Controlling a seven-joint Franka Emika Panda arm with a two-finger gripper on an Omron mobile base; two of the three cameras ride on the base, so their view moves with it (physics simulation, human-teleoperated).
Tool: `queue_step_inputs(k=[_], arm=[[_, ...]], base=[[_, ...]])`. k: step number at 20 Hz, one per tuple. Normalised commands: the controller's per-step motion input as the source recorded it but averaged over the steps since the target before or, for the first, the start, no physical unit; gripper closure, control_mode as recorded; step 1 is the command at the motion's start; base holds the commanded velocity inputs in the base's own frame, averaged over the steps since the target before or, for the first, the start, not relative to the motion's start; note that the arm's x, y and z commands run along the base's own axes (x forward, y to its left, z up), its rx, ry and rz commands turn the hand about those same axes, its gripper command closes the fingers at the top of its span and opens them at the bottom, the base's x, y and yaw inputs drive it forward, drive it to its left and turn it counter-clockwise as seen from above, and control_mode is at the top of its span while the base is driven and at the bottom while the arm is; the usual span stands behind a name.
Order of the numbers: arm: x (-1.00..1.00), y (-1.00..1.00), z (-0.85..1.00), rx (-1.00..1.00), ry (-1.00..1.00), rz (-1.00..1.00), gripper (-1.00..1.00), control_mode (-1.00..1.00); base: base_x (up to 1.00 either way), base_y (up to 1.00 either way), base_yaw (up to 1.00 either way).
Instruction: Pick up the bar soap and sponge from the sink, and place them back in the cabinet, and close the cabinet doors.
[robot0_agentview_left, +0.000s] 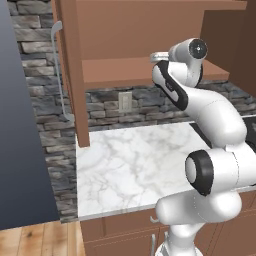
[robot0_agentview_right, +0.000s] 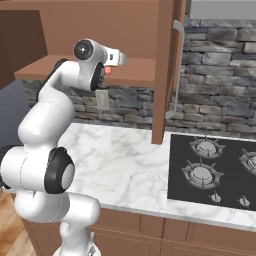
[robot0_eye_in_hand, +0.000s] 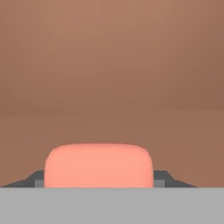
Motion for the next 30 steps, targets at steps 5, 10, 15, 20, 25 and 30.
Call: queue_step_inputs(k=[5,10,15,20,25,30], arm=[[0.06,0.0,-0.21,0.0,0.0,0.0,1.0,-1.0],[0.01,0.0,-0.1,0.0,0.0,0.0,1.0,-1.0],[0.0,0.0,0.0,0.0,0.0,0.0,-1.0,-1.0],[0.0,0.0,0.0,0.0,0.0,0.0,-1.0,-1.0],[0.0,0.0,0.0,0.0,0.0,0.0,-1.0,-1.0],[0.0,0.0,0.0,0.0,0.0,0.0,-1.0,-1.0]], base=[[0.0,0.0,0.0],[0.0,0.0,0.0],[0.0,0.0,0.0],[0.0,0.0,0.0],[0.0,0.0,0.0],[0.0,0.0,0.0]])
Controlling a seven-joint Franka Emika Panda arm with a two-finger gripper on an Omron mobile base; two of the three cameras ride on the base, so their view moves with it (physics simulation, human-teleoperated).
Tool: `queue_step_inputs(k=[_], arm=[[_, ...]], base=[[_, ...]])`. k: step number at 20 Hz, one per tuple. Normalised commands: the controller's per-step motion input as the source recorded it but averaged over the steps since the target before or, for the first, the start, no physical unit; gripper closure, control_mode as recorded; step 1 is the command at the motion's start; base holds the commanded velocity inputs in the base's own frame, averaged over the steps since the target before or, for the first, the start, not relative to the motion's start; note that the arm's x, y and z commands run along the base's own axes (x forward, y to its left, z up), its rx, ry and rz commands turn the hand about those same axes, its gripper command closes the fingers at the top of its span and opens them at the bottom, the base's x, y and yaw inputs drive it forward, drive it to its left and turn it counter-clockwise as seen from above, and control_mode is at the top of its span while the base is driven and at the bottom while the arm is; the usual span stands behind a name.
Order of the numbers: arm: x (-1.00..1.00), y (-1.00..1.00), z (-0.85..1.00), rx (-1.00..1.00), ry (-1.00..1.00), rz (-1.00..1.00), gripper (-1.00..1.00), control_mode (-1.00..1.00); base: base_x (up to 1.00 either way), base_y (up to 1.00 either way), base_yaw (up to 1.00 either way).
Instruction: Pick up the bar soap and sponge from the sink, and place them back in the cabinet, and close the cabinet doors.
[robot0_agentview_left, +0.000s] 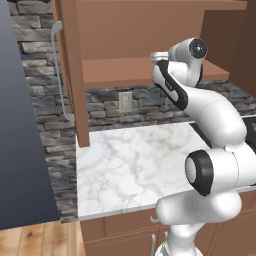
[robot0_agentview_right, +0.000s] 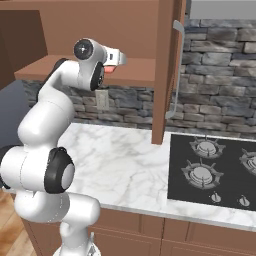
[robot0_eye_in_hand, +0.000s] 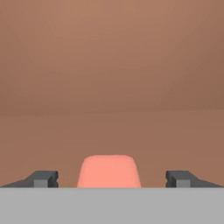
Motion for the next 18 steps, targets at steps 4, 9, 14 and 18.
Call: queue_step_inputs(k=[4,9,14,18], arm=[[0.0,0.0,0.0,0.0,0.0,0.0,-1.0,-1.0],[-0.19,0.0,0.0,0.0,0.0,0.0,-1.0,-1.0],[-0.64,0.0,0.0,0.0,0.0,0.0,-1.0,-1.0],[-0.99,0.0,0.0,0.0,-0.02,0.0,-1.0,-1.0]], base=[[0.0,0.0,0.0],[0.0,0.0,0.0],[0.0,0.0,0.0],[0.0,0.0,0.0]])
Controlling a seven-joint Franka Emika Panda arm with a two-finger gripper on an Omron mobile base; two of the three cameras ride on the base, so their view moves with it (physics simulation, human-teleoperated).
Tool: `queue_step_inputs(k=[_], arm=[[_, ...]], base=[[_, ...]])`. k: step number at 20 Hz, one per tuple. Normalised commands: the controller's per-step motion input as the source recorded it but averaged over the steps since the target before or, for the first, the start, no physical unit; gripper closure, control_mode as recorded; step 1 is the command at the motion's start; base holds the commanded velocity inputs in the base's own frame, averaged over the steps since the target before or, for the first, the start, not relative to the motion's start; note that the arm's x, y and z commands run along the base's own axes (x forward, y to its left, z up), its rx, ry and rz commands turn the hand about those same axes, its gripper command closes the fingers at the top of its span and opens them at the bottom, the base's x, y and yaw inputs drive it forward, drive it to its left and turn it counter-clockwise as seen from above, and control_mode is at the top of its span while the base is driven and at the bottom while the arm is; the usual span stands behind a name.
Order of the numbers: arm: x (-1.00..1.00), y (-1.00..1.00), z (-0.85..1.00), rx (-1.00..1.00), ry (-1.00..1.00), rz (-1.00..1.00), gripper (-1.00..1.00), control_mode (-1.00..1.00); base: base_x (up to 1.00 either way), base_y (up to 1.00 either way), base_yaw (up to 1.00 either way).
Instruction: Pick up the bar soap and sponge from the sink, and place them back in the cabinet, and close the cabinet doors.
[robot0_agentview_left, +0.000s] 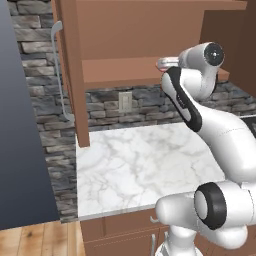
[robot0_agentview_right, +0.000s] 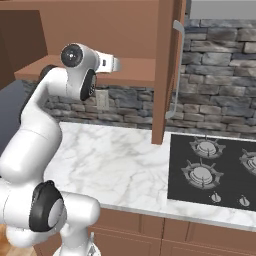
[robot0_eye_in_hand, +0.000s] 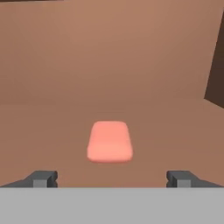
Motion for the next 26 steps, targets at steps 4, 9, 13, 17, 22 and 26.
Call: queue_step_inputs(k=[4,9,13,17,22,26], arm=[[-1.0,0.0,0.0,0.0,0.0,0.0,-1.0,-1.0],[-1.0,0.0,0.0,0.0,0.03,0.0,-1.0,-1.0],[-0.86,0.01,0.02,0.0,0.17,-0.01,-1.0,-1.0],[-0.74,0.03,0.06,0.0,0.23,-0.03,-1.0,-1.0],[-0.62,0.02,0.04,0.0,0.21,-0.02,-1.0,-1.0],[-0.69,0.0,0.0,0.0,0.23,0.0,-1.0,-1.0]], base=[[0.0,0.0,0.0],[0.0,0.0,0.0],[0.0,0.0,0.0],[0.0,0.0,0.0],[0.0,0.0,0.0],[0.0,0.0,0.0]])
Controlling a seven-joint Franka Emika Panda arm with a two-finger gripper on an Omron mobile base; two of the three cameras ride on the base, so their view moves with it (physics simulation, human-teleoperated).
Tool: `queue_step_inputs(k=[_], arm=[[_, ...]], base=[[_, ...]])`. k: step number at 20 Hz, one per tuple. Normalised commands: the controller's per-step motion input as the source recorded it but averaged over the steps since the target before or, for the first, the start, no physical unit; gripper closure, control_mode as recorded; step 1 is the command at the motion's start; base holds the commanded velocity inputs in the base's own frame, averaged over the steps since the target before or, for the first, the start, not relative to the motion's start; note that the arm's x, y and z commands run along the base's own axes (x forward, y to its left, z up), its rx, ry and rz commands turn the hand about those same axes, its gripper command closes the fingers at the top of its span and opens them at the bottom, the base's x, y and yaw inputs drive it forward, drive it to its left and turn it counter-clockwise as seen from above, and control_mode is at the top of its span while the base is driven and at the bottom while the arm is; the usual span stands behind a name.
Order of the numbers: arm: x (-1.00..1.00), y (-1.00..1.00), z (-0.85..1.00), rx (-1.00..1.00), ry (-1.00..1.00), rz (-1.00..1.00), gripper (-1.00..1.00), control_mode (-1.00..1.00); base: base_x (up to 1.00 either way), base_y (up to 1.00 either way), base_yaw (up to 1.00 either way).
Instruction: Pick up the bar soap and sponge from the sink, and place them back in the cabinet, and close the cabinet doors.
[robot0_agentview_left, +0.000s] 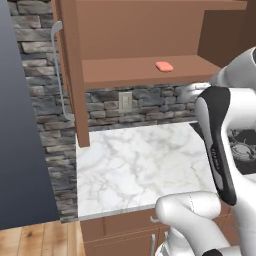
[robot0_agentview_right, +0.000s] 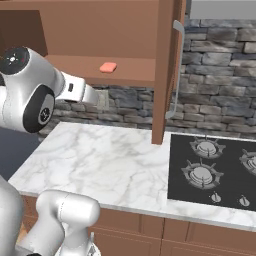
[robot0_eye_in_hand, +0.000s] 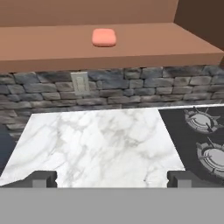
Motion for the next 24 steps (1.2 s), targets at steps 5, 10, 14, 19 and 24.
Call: queue_step_inputs(k=[5,10,14,19,24], arm=[[-0.58,0.02,0.0,0.0,0.15,0.0,-1.0,-1.0],[-0.43,0.02,0.0,0.0,0.07,0.0,-1.0,-1.0],[-0.32,0.01,0.0,0.0,0.01,0.0,-1.0,-1.0],[-0.34,0.0,-0.14,0.0,0.0,0.0,-1.0,-1.0],[-0.34,0.0,-0.09,0.0,0.0,0.0,-1.0,-1.0]], base=[[0.0,0.0,0.0],[0.0,0.0,0.0],[0.0,0.0,0.0],[0.0,0.0,0.0],[0.0,0.0,0.0]])
